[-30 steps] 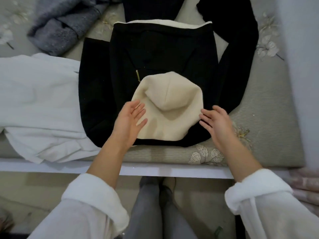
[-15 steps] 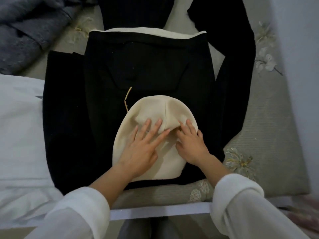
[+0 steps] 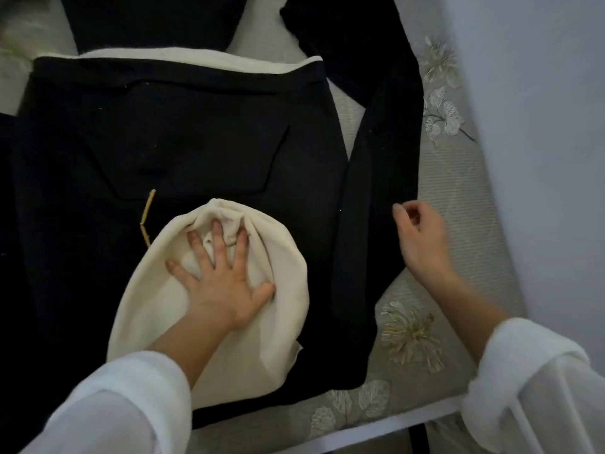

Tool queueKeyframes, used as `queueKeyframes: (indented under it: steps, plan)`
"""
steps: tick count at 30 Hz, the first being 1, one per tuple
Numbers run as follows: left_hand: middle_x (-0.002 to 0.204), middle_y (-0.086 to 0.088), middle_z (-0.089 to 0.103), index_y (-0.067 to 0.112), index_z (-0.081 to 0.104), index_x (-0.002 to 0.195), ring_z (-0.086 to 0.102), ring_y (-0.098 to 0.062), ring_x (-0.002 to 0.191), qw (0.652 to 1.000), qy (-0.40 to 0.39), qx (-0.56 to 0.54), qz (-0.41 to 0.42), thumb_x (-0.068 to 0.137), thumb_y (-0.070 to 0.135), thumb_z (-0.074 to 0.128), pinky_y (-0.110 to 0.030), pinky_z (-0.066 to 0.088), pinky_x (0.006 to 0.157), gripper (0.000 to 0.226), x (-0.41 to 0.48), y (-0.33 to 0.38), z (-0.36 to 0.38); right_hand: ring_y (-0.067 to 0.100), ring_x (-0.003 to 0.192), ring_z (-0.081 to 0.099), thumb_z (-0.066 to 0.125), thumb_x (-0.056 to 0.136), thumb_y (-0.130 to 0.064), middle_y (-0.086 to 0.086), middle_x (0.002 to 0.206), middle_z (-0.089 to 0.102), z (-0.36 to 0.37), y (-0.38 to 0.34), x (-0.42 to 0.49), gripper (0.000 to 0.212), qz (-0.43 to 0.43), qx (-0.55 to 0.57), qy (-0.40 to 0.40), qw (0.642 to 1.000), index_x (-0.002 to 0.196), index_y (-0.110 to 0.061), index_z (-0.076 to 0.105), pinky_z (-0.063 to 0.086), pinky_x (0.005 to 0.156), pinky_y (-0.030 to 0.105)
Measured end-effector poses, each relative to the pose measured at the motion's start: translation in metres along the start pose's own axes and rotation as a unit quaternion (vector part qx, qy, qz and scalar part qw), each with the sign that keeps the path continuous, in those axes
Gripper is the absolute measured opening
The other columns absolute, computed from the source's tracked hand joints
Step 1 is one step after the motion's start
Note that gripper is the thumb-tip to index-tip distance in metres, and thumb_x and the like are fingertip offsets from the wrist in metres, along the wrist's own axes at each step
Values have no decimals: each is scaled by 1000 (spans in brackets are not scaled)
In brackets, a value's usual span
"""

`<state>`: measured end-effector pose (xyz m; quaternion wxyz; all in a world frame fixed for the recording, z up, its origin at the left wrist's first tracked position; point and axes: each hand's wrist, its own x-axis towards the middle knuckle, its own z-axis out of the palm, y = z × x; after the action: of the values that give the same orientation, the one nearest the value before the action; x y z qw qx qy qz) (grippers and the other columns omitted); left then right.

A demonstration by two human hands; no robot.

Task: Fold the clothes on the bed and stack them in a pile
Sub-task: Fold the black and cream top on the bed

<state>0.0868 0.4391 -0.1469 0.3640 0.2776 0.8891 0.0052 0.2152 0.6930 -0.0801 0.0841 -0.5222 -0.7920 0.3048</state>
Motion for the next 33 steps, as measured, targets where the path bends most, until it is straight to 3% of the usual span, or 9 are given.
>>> queueKeyframes:
  steps: [3,6,11,16,18,23,26,29,33]
  plan:
    - [130,-2,-61,40,-56,114,-47,-40,126,1000,-13,9,-15,62,86,11,-77,-12,96,97,2,2,-2,18,110,56,65,78,-59,3,124,55,24,-24,19,76,47,43,-65,996,135,-14,41,46,87,28]
    - [128,-1,-63,41,-58,109,-48,-40,126,999,-22,19,-28,59,87,8,-76,-12,97,95,2,5,-3,26,123,47,77,77,-35,13,145,36,45,-37,26,101,44,-6,-105,993,151,-14,11,42,93,31]
    - [121,2,-67,44,-59,104,-47,-39,127,997,-47,25,-52,57,89,7,-76,-10,98,92,2,9,-9,23,89,63,48,82,4,7,93,64,11,-6,35,36,168,183,9,968,115,-4,61,55,68,26]
    - [122,2,-66,43,-61,100,-45,-38,128,995,-56,27,-77,55,89,5,-75,-9,99,92,-1,15,-14,11,60,47,43,89,-11,-2,71,48,-56,95,2,23,361,269,91,888,68,-21,47,42,57,26]
    - [128,0,-61,43,-61,101,-44,-38,130,994,-55,29,-86,58,88,7,-75,-7,100,92,-1,18,-14,17,71,55,49,80,-14,2,81,59,-69,120,-23,10,403,335,73,849,77,-14,60,47,69,31]
    - [151,-6,-37,36,-30,143,-30,-38,139,989,51,-98,-95,86,63,24,-70,-4,108,84,-20,41,7,24,107,62,74,72,-43,4,116,68,-70,125,-48,51,351,364,-18,863,116,-19,67,47,99,40]
    - [156,3,-27,42,-20,145,-22,-29,144,968,141,-207,-8,90,62,16,-60,-7,110,69,-52,75,31,23,110,62,68,79,-46,2,118,68,-72,119,-43,50,353,418,-50,836,123,-22,63,49,95,38]
    - [150,13,-37,44,-29,140,-34,-28,139,989,101,-98,48,92,61,6,-64,-8,110,62,-61,93,63,24,106,65,64,84,-37,6,116,69,-78,109,-37,42,356,488,-79,793,123,-21,63,53,80,36]
    - [146,15,-43,43,-35,136,-44,-27,132,994,91,-46,35,93,57,6,-66,-11,108,62,-49,89,74,21,103,67,62,86,-31,3,114,70,-88,77,-29,36,306,518,-52,797,122,-23,64,56,81,35]
